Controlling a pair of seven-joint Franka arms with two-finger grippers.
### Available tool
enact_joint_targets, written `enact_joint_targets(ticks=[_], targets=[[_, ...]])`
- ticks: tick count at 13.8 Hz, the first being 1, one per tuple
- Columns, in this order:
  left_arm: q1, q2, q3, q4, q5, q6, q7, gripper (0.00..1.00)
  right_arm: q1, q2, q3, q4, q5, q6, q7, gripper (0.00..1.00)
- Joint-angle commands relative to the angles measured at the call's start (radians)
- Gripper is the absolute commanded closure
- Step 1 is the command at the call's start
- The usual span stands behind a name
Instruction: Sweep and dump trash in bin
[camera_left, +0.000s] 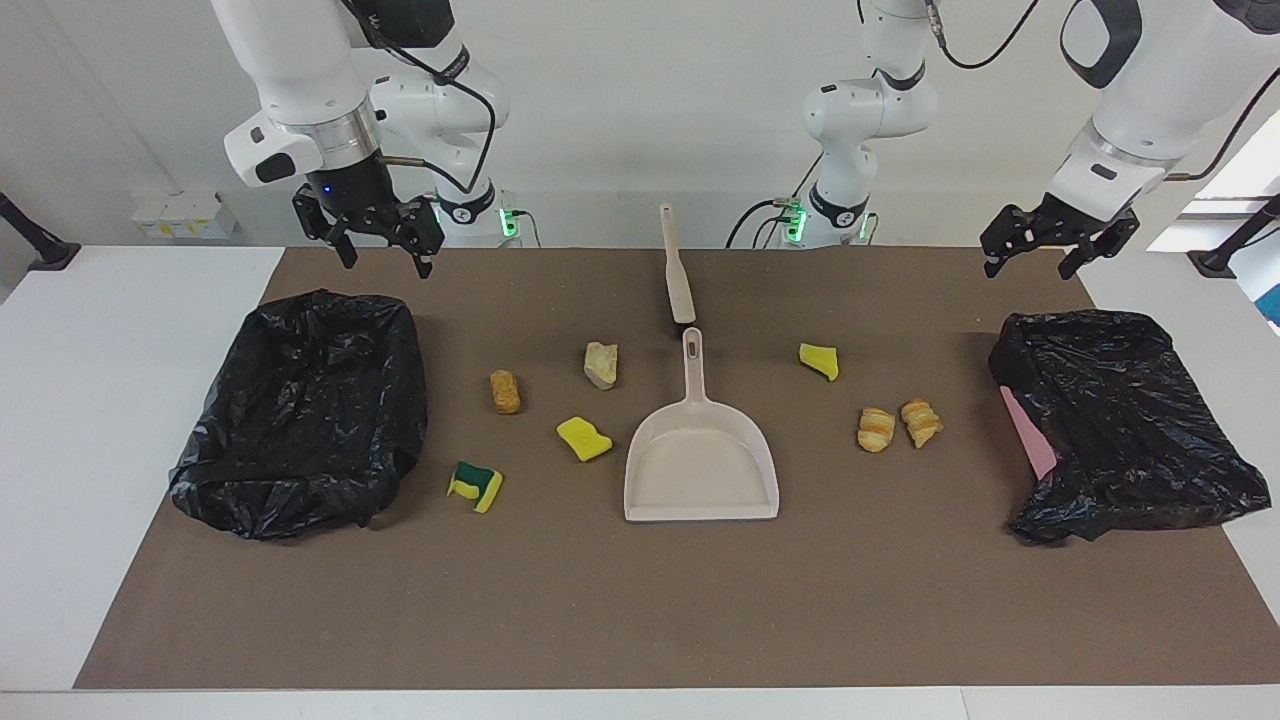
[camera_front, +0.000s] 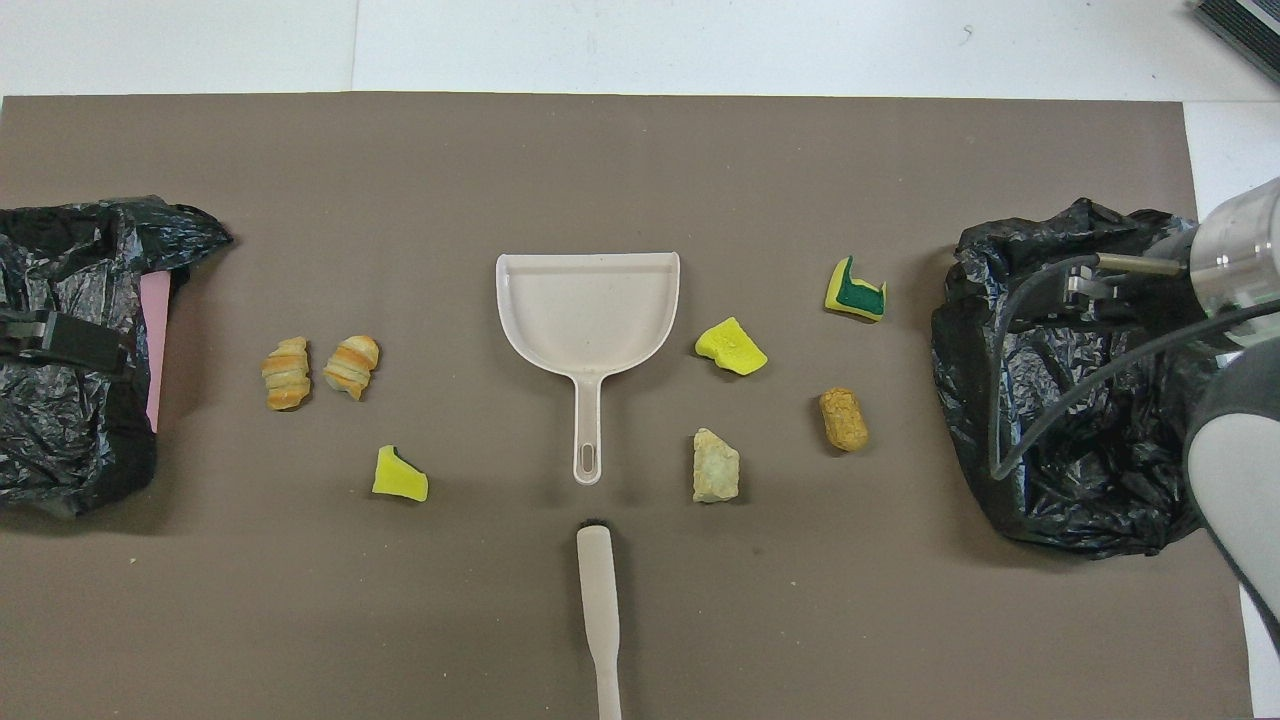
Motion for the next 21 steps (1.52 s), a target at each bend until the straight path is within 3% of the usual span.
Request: enact_joint_targets(ticks=[1,12,15,19,21], targets=[[0.004,0.000,-0.001,0.010,0.001,-0.007,0.003,0.00,-0.018,-0.024,0.006,-0.030,0.026,-0.004,-0.037,0.00],[-0.013,0.003,-0.003,0.012,-0.003,0.002,0.003,0.00,-0.020,-0.024,0.004,-0.027,0.025,-0.004,-0.029,0.00],[-0.028,0.009,-0.018,0.006,-0.025,0.085,-0.001,0.00,-0.020,-0.024,0.004,-0.027,0.025,-0.006,-0.033,0.00],[-0.091,-0.017,-0.022,-0.080,-0.081,0.093,0.003,0.00,-0.020,-0.024,0.004,-0.029,0.025,-0.006,-0.019,0.00],[-0.155,-0.055,-0.022,-0.185,-0.091,0.134,0.002,0.00,-0.021,-0.022,0.004,-0.027,0.026,0.008,-0.019,0.00]])
